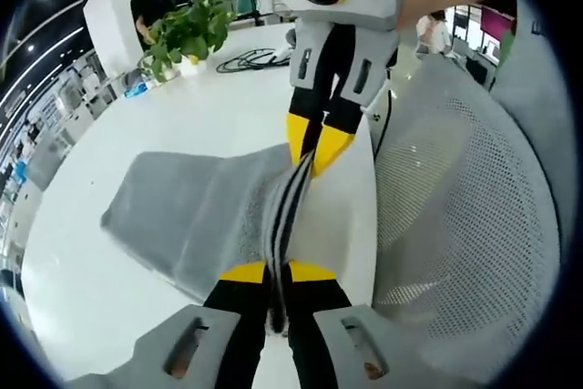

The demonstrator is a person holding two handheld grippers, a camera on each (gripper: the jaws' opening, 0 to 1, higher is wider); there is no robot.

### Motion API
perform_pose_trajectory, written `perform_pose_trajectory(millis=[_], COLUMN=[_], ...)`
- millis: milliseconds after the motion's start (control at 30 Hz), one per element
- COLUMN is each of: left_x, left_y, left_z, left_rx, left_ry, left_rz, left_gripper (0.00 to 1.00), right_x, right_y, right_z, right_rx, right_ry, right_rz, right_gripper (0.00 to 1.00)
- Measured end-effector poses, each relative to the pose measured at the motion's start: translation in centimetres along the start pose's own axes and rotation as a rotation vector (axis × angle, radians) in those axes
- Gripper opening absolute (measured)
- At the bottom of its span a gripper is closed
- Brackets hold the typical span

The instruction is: Fold the towel on the table until its edges align and the towel forms a compact rectangular stack.

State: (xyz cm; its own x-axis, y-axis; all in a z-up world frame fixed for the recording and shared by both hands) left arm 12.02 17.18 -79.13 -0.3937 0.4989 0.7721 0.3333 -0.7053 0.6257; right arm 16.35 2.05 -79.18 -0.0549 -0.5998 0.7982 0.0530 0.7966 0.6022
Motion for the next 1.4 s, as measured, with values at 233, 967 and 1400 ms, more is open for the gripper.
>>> perform_pose_trajectory(millis=[233, 967, 1400], left_x=[0.9, 3.1, 4.3], left_y=[0.2, 0.7, 1.3], left_z=[-1.2, -3.7, -5.2], left_rx=[0.013, 0.057, 0.035], left_ry=[-0.028, -0.079, -0.125], left_rz=[-0.005, -0.044, -0.056], left_gripper=[0.07, 0.07, 0.07], right_x=[0.9, 3.2, 4.7], right_y=[0.1, 0.2, 0.1], right_z=[1.3, 3.9, 5.5], right_rx=[0.000, -0.004, -0.009], right_ry=[0.028, 0.089, 0.130], right_rz=[-0.011, -0.024, -0.028], right_gripper=[0.03, 0.03, 0.03])
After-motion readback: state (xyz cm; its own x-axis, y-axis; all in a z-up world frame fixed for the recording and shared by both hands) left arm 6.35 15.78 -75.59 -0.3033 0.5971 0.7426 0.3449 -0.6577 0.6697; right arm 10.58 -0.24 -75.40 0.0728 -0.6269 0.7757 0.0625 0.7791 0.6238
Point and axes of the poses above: the point that each gripper's makers call its tool centre point, and the gripper's own axes: x roughly backward along the fingers, z roughly to its left, y roughly out of its top, the point moved 8 cm from there along x, roughly backward along the fingers, and after that the axes turned 1 degree about -y, right-handed, at the moved point
